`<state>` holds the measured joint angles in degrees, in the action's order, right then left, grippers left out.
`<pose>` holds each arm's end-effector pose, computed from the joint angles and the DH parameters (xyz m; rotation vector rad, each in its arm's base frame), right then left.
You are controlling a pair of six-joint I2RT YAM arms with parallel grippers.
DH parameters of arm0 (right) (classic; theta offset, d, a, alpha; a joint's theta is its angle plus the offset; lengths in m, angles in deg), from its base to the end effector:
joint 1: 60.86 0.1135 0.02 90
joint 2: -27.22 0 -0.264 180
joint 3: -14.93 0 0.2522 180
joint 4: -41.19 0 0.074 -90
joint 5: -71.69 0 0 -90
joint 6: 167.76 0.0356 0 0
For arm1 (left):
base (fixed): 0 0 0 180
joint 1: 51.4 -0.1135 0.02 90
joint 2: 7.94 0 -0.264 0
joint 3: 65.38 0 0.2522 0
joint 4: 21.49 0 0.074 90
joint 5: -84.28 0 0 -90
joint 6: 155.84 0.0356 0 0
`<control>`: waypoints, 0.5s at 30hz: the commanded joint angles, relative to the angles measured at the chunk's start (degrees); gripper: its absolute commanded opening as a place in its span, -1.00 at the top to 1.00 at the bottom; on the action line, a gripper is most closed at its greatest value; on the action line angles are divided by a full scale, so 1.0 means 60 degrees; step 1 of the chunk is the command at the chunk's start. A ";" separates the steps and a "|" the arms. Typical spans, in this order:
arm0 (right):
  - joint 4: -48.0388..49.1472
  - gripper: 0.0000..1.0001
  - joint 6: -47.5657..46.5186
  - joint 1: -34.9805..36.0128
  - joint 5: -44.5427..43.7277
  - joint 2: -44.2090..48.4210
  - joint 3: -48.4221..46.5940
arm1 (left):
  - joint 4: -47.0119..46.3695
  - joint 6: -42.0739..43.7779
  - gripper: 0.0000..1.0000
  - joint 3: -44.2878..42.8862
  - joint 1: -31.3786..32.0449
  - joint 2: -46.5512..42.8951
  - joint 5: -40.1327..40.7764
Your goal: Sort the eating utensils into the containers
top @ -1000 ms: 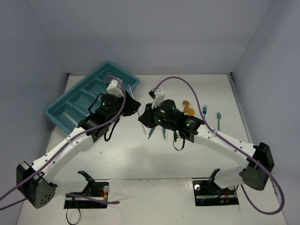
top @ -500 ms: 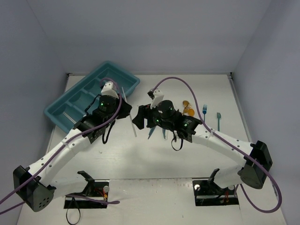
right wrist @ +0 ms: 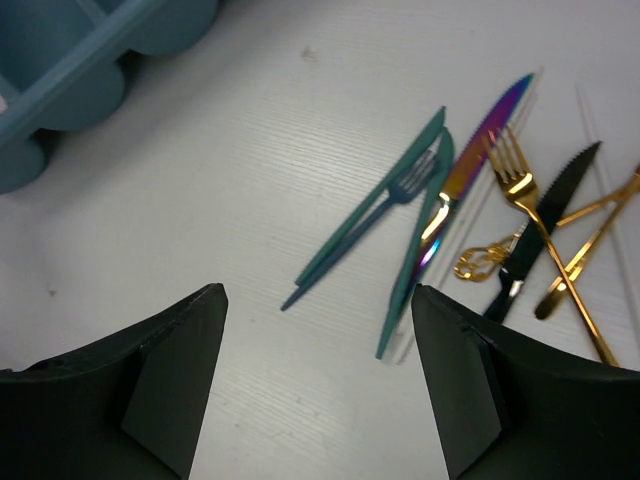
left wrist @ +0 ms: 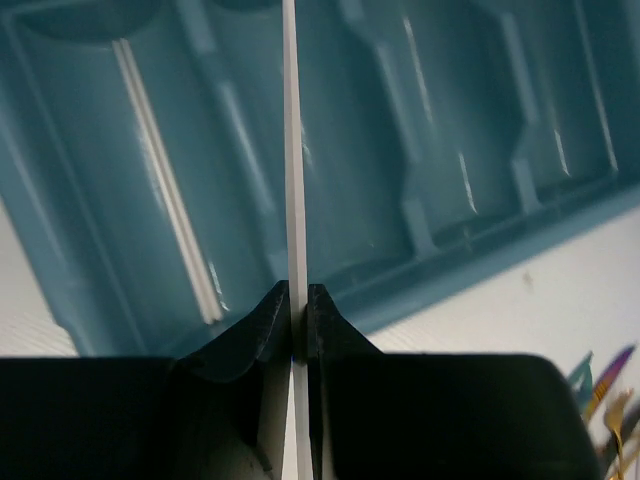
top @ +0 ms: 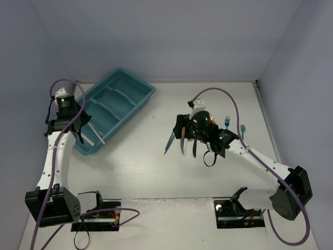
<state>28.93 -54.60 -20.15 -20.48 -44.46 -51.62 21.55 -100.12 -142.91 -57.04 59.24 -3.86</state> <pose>0.2228 0.1899 0.3088 -0.2692 1.9212 0.7227 0.2566 0.0265 0.3430 -0.7525 2.0162 -0.2570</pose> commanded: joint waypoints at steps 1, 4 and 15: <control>-0.0171 -0.44 -0.0484 -0.0271 -0.0670 0.0619 0.0314 | 0.0054 0.0560 1.00 -0.1021 -0.1520 0.1056 -0.0609; -0.0527 -0.43 -0.0601 -0.0395 -0.0948 0.0700 0.0486 | 0.0104 0.0451 1.00 -0.1272 -0.2207 0.1867 -0.1041; -0.1056 -0.43 -0.0790 -0.0925 -0.1791 0.0559 0.0856 | 0.0222 0.0563 0.90 -0.1884 -0.2722 0.3785 -0.0399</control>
<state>22.50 -58.49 -24.08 -26.79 -41.70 -46.62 23.21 -98.24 -150.22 -73.26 81.90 -7.74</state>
